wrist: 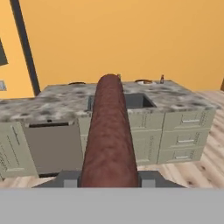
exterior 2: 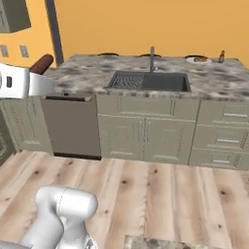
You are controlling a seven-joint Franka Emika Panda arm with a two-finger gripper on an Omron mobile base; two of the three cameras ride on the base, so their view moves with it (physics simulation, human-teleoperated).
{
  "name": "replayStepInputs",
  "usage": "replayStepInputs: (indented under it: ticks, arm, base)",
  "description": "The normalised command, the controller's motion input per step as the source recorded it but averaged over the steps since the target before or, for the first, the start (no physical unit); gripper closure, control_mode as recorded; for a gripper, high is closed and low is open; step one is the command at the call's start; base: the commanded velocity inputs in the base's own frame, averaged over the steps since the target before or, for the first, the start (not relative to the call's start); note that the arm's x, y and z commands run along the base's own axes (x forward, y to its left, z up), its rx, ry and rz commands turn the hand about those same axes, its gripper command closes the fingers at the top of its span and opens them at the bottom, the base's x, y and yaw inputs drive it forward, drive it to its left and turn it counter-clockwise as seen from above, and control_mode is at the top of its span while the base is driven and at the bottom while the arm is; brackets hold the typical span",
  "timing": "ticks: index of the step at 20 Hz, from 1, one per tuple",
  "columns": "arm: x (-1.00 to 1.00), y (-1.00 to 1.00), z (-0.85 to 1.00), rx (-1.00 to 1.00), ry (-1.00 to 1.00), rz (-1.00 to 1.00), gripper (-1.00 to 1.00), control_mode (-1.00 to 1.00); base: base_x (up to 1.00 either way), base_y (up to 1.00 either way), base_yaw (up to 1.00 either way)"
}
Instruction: Move the hot dog bun to the plate on the dining table and place the condiment next to that plate. Then navigate to the fridge and take the sausage and place it on the plate as well.
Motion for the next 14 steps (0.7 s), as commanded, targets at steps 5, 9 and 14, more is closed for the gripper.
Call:
replayStepInputs:
  ticks: [5,9,14]
  arm:
    - [0.0,0.0,0.0,0.0,0.0,0.0,1.0,1.0]
    - [0.0,0.0,0.0,0.0,0.0,0.0,1.0,1.0]
    - [0.0,0.0,0.0,0.0,0.0,0.0,1.0,1.0]
  base:
    - [0.73,-0.83,-0.36]
    - [0.99,-0.85,-0.2]
    - [1.0,-0.07,-0.34]
